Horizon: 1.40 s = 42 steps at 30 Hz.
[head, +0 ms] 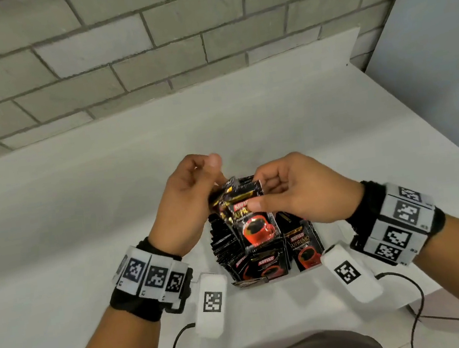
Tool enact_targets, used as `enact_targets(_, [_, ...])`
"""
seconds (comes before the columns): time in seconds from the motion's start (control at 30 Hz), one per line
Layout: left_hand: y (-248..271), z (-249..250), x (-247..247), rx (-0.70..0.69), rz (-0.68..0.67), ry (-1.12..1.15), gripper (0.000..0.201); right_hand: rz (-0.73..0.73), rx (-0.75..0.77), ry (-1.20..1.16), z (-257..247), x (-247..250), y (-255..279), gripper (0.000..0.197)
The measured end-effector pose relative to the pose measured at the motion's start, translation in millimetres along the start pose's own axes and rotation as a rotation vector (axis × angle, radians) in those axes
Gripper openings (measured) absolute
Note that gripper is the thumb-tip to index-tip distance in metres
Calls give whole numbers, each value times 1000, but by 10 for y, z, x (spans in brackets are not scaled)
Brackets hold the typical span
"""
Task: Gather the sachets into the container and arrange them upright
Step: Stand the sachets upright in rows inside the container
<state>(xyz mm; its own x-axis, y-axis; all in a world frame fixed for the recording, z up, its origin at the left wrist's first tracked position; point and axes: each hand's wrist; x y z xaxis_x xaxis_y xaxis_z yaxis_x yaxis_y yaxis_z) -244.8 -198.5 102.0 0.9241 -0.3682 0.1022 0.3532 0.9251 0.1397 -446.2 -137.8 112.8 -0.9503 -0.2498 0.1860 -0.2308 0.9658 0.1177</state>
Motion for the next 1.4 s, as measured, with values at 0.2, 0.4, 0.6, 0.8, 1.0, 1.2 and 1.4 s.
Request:
enact_targets(0.2, [146, -11, 19, 189, -408, 64, 48, 233, 0, -157, 37, 83, -23, 12])
enact_targets(0.4, [182, -57, -183, 130, -429, 26, 39, 300, 0, -122, 30, 7, 40, 12])
enact_targets(0.6, [178, -46, -166, 69, -431, -319, 29, 159, 114, 248, -48, 98, 76, 79])
enact_targets(0.8, [143, -11, -162, 22, -356, -607, 21, 30, 69, 488, -59, -1, 76, 39])
enact_targets(1.0, [115, 29, -140, 13, -291, -514, 19, 149, 41, 447, -133, 98, 25, 21])
enact_targets(1.2, [67, 24, -193, -77, -225, -501, 30, 157, 85, 598, -226, 417, -7, 7])
enact_targets(1.4, [182, -58, -228, -272, -287, -900, 29, 128, 82, 831, 190, 677, -49, 9])
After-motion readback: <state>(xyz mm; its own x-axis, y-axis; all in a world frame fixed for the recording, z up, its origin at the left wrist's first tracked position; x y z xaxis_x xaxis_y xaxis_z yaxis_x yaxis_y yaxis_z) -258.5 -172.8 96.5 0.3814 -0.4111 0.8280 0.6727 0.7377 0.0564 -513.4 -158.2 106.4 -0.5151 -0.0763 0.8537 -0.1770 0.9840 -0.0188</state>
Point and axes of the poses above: each hand's wrist, its own y-axis away from the middle knuckle, its own x-axis out of the back of the hand, z = x × y, and after that the axes turned 7 degrees about -y, right-handed
